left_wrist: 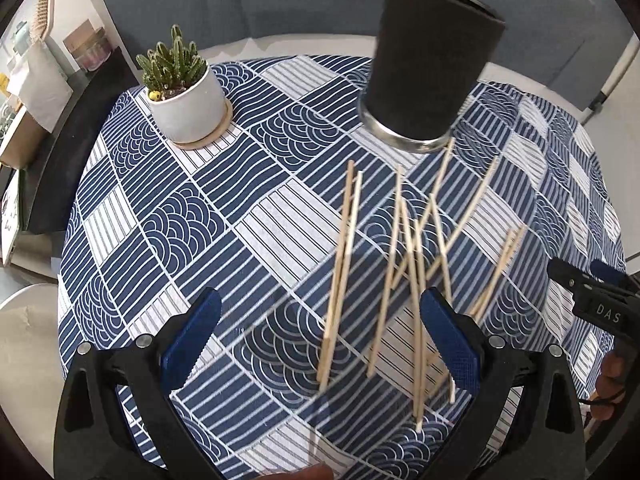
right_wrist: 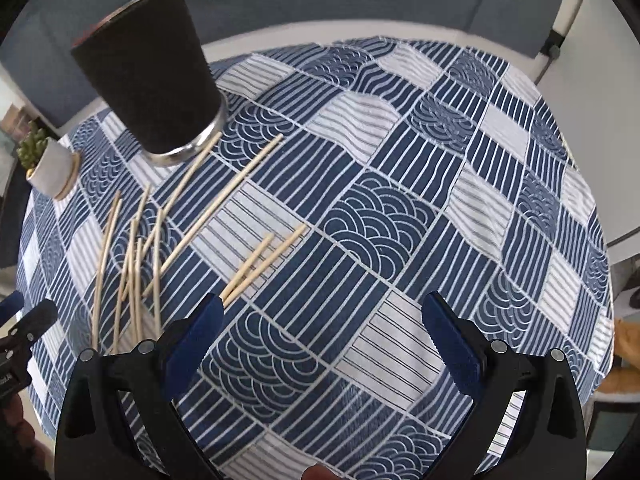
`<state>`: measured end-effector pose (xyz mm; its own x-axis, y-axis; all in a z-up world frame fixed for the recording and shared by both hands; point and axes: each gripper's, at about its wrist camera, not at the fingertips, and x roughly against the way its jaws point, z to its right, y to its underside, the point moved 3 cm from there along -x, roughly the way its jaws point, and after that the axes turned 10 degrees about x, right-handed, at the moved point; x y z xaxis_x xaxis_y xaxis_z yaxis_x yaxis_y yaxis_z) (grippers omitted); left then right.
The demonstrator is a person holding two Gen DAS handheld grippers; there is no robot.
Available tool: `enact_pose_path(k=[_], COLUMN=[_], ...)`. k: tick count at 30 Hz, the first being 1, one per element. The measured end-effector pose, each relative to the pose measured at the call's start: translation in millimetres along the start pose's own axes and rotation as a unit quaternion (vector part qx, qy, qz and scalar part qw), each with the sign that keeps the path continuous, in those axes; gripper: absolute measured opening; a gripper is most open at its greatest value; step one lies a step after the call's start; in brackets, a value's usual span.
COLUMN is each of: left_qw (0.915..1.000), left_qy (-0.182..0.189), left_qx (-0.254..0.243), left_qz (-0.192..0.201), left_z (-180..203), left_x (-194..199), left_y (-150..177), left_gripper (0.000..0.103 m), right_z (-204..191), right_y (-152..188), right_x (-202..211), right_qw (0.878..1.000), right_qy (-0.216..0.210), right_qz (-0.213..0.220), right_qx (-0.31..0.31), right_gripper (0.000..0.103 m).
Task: Organize utensils
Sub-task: 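Lower both open grippers toward the scattered wooden skewers beside the black cup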
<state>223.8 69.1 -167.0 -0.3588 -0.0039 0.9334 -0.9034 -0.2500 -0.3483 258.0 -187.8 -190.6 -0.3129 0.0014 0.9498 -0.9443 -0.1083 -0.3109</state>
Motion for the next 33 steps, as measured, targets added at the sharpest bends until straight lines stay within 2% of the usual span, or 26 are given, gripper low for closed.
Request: enact_pose_path(k=[6,25,33], left_qw=[0.9999,0.9982,0.9979], left_qy=[-0.009,-0.056,-0.057], left_qx=[0.000,-0.010,-0.003], left_qz=[-0.009,-0.019,-0.030], left_z=[-3,-20,-18], left_x=[-18,-70,-90], left_y=[-11,-36,-38], left_gripper=[0.097,0.097,0.097], right_z=[8,5,0], right_y=[-4,-29,-34], right_x=[-28,-72,-79], right_qw=[0.999,0.996,0.995], right_qy=[-0.008,0.011,0.017], right_qz=[-0.030,-0.049,-0.043], right_qx=[-0.031,-0.067,-0.089], right_gripper=[0.095,0.095,0.096])
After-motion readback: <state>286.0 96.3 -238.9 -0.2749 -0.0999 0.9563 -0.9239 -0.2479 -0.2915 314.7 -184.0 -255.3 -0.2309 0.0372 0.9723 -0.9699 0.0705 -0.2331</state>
